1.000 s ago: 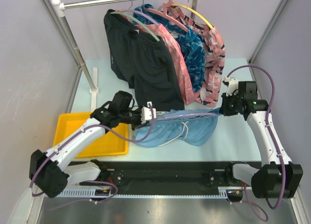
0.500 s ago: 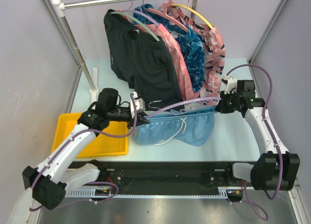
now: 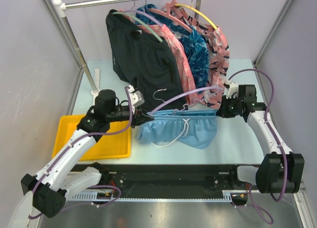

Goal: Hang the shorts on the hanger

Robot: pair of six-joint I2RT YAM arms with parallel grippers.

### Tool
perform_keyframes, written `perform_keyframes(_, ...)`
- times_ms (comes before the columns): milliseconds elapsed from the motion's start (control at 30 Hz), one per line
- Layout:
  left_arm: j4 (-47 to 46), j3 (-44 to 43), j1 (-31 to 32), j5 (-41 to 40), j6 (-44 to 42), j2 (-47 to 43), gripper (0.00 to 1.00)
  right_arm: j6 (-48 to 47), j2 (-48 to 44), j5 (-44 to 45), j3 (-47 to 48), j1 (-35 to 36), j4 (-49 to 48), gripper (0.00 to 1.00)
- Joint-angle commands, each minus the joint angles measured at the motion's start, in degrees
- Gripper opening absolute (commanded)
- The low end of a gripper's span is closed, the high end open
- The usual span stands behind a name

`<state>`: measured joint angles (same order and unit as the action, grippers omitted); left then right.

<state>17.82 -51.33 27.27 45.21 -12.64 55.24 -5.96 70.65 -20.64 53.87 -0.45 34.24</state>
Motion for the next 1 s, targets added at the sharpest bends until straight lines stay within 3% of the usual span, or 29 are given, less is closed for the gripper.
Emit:
perform_keyframes(0,-10.44,-0.79,-1.87,3.39,9.39,-3.13,0.00,-1.78,-0.34,13.17,-1.22,-1.40,-4.53,0.00)
perform_keyframes(167,-10.97,-0.88,-1.87,4.80,8.16,-3.30,0.00,-1.25,1.41,13.88,-1.22,-1.40,-6.29,0.00)
perform_keyframes(400,-14.56,-0.44,-1.87,-2.14,12.29,-3.04,0.00,1.64,0.63,10.02,-1.92,0.27,-5.85,0.00)
perform_keyframes(533,-22.90,0.18,-1.87,0.31,20.10,-2.16,0.00,2.18,0.27,7.55,-2.80,3.17,-5.94,0.00)
perform_keyframes(800,-29.24,-1.14,-1.87,0.93,26.96,-0.32,0.00,2.88,3.70,6.58,-3.59,3.26,-7.34,0.00)
perform_keyframes(867,-29.95,-1.58,-1.87,3.29,26.80,0.21,0.00,2.62,3.96,6.49,-3.51,3.00,-7.78,0.00)
perform_keyframes(967,-22.42,-3.33,-1.95,8.57,18.21,-0.66,0.00,1.83,4.14,5.71,-2.54,0.99,-8.31,0.00)
